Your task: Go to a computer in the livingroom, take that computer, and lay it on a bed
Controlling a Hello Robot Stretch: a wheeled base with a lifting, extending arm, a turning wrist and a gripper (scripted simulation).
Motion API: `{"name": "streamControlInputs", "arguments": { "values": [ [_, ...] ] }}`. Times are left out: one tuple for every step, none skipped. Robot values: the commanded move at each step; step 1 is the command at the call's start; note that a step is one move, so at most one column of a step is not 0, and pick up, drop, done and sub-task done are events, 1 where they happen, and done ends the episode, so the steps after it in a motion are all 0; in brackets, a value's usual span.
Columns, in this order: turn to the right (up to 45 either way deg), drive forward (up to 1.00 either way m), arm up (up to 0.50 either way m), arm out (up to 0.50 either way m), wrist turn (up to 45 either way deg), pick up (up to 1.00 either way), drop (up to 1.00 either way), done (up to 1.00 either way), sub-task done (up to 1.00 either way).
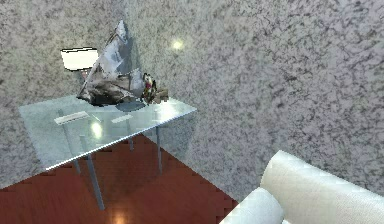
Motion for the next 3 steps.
{"name": "streamControlInputs", "arguments": {
  "values": [
    [0.0, 0.00, 0.00, 0.00, 24.0, 0.00, 0.00, 0.00, 0.00],
    [0.0, 0.00, -0.30, 0.00, 0.0, 0.00, 0.00, 0.00, 0.00],
    [0.0, 0.00, 0.00, 0.00, 0.0, 1.00, 0.00, 0.00, 0.00]
  ]
}}
